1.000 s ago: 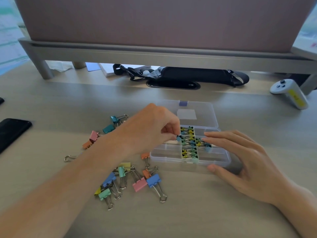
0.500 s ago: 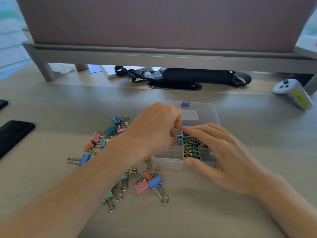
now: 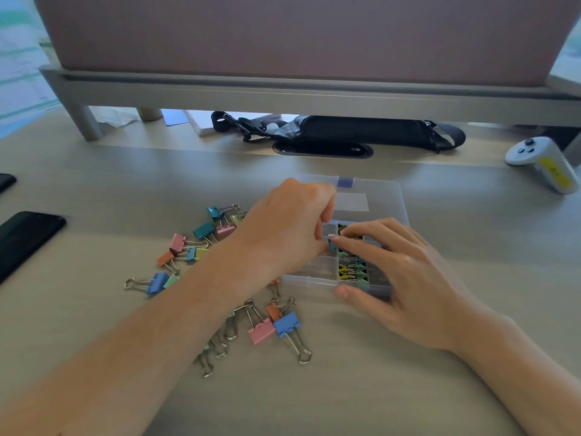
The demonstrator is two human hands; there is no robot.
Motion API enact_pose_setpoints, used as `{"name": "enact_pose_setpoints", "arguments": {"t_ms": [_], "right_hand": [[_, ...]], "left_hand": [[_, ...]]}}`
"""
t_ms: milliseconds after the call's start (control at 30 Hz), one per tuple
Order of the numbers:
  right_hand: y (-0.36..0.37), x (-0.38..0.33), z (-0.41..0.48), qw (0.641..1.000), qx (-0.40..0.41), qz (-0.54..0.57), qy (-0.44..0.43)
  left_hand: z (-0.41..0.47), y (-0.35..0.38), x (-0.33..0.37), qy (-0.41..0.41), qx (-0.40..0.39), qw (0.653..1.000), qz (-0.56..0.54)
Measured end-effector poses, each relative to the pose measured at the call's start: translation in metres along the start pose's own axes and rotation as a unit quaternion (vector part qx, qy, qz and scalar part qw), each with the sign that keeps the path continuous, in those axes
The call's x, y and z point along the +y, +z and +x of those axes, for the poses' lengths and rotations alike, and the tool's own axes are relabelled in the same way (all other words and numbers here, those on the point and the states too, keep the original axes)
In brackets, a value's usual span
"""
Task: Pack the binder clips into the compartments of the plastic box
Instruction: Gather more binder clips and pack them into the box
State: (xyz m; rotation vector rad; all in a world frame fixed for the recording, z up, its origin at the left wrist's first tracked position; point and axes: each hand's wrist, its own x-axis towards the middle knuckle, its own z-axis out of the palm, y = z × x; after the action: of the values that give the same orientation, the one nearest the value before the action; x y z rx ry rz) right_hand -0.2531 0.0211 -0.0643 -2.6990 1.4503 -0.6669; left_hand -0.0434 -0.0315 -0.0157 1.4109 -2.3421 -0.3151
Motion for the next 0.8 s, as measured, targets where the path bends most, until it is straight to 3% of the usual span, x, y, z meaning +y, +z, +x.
{"name": "enact_pose_setpoints", "arguments": {"t_ms": [300, 433, 500, 633, 733, 800], "right_hand": [[0.003, 0.002, 0.0, 1.0, 0.017, 0.016, 0.003], [0.005, 0.003, 0.0, 0.999, 0.024, 0.021, 0.004], [0.005, 0.003, 0.0, 1.0, 0.023, 0.02, 0.004], [0.004, 0.003, 0.0, 1.0, 0.02, 0.021, 0.006], [0.004, 0.002, 0.001, 1.0, 0.02, 0.02, 0.008], [0.005, 0.002, 0.001, 1.0, 0.021, 0.019, 0.008]], "left_hand": [[0.001, 0.001, 0.0, 0.014, 0.009, 1.0, 0.014], [-0.012, -0.023, -0.017, 0.023, 0.045, 0.997, -0.066], [-0.024, -0.046, -0.031, 0.025, -0.007, 0.997, -0.076], [-0.049, -0.074, -0.043, 0.015, -0.216, 0.972, -0.087], [-0.057, -0.062, -0.03, 0.016, -0.27, 0.961, -0.063], [-0.06, -0.052, -0.022, 0.024, -0.257, 0.966, -0.005]]}}
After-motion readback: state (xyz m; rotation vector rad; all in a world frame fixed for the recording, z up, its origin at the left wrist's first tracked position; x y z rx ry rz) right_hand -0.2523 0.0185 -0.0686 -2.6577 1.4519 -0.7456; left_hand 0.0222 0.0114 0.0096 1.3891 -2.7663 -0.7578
